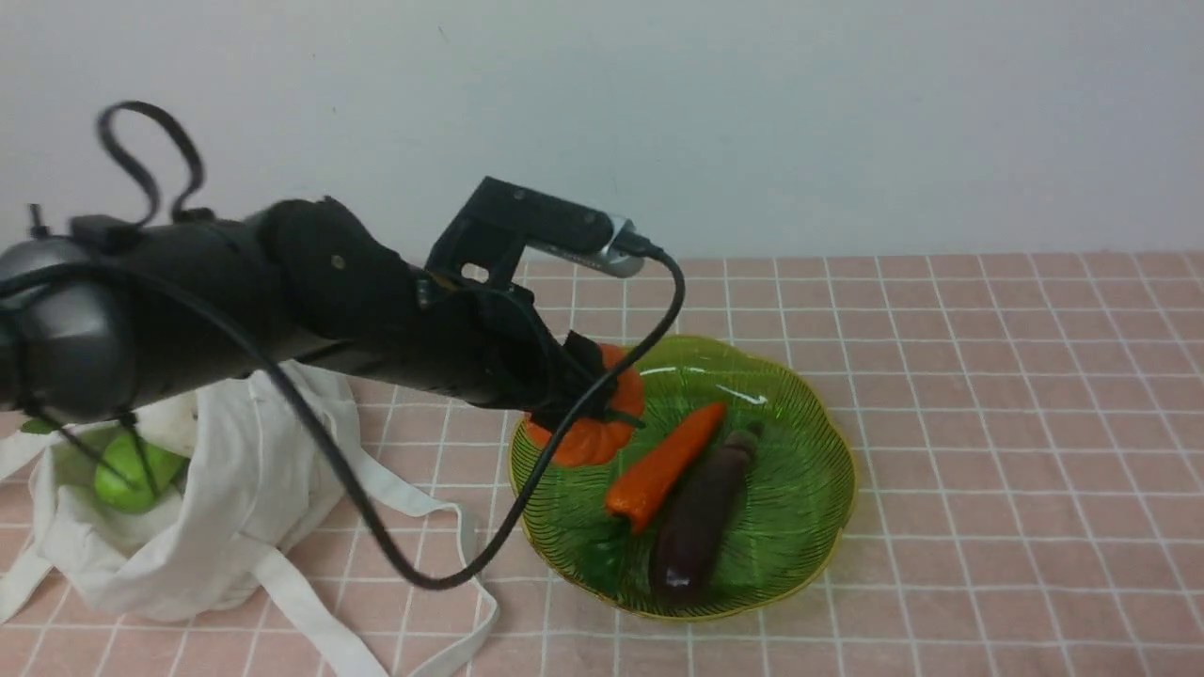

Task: Take vegetables from bag on pink coffee tablecloth place on plate.

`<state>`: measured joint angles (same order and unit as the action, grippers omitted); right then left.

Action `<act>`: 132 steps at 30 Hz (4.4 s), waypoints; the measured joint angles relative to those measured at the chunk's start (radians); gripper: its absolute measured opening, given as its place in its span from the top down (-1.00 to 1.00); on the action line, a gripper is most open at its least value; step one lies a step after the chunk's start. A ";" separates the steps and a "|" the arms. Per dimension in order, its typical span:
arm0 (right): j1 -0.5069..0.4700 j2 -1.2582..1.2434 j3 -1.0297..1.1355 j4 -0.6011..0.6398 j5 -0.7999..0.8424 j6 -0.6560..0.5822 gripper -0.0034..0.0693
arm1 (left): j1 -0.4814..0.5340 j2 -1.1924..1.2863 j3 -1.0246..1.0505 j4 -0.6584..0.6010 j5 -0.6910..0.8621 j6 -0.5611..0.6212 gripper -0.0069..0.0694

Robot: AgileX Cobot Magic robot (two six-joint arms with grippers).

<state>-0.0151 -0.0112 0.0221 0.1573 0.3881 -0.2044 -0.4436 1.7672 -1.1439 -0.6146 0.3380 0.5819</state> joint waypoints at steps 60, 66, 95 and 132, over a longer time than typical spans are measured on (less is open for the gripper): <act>0.000 0.000 0.000 0.000 0.000 0.007 0.95 | 0.112 -1.381 0.357 0.534 0.274 -0.392 0.83; 0.000 0.000 0.000 0.000 0.000 0.008 0.95 | 0.316 -1.646 0.809 0.558 0.114 -0.389 0.83; 0.000 0.000 0.000 0.000 0.000 0.008 0.95 | 0.424 -1.778 1.170 0.540 0.048 -0.391 0.83; 0.000 0.000 0.000 0.000 0.000 0.003 0.95 | 0.424 -1.778 1.170 0.540 0.048 -0.392 0.83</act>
<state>-0.0151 -0.0112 0.0221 0.1573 0.3881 -0.2013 -0.0196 -0.0107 0.0261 -0.0742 0.3864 0.1903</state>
